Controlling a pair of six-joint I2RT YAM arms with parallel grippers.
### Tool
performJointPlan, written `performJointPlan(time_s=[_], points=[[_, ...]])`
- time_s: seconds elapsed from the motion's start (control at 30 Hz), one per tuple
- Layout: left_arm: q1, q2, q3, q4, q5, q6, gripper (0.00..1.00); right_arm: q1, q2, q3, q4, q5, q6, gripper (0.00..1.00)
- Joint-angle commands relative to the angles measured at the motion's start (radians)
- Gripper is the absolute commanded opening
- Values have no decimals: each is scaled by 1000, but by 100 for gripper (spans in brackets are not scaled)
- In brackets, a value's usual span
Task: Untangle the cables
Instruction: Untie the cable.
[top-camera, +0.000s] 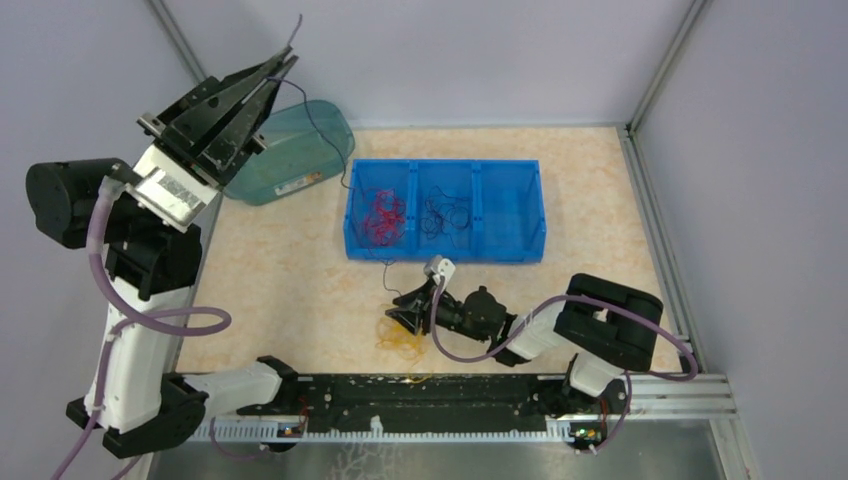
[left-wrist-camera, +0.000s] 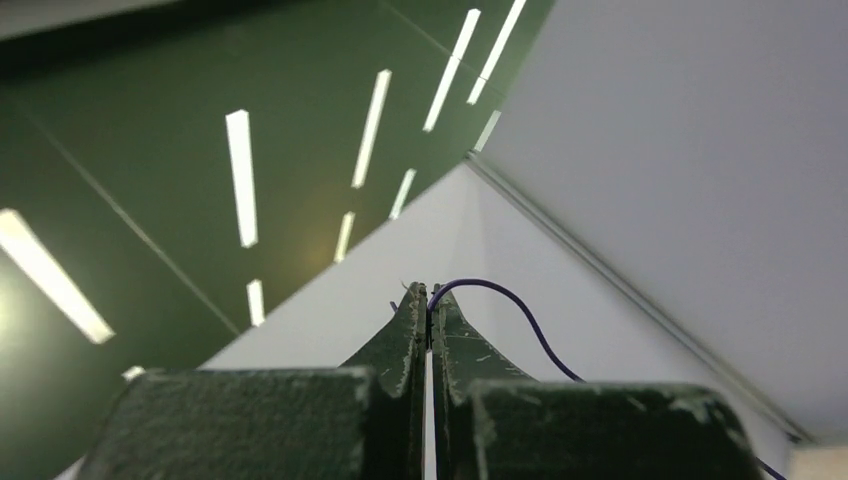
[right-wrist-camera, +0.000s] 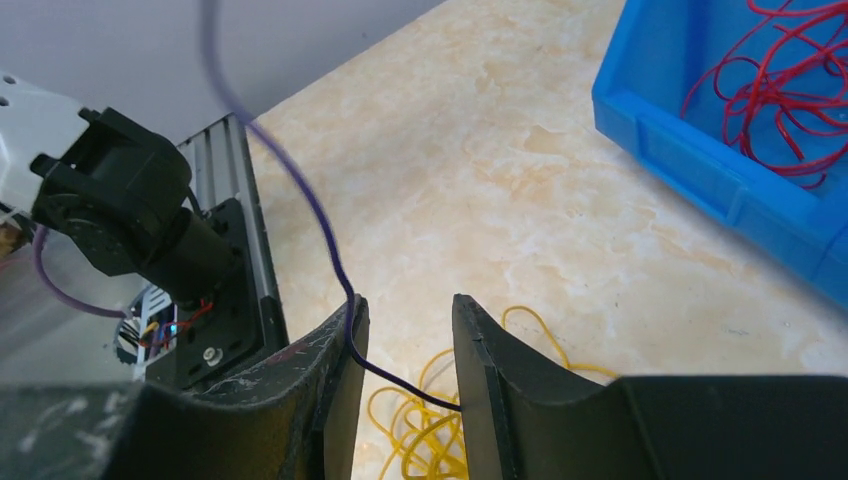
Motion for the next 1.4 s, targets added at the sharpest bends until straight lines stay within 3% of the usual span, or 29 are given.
performJointPlan(time_s=[0.0, 0.3, 0.53, 0.67, 0.87, 1.07, 1.23, 1.37], points=[[-4, 11, 8, 256, -137, 75, 0, 12, 2, -30, 73, 45, 0, 38], [-5, 89, 118, 462, -252, 250, 0, 14, 15, -84, 129, 72, 20, 41], [-4, 215, 360, 479, -232, 408, 0, 17, 9, -100, 130, 95, 11, 49], [-4, 235, 423, 463, -199, 443, 0, 18, -9, -119, 130, 106, -1, 49], [-5, 209, 366, 442, -175, 458, 0, 18, -59, -112, 71, 121, -35, 49], [-4, 267, 474, 434, -163, 492, 0, 19, -133, -117, 13, 132, -79, 53], [-4, 183, 293, 361, -106, 478, 0, 19, -286, -65, -87, 82, -133, 60], [-5, 165, 232, 274, -84, 471, 0, 18, -429, 52, -248, 29, -204, 62]])
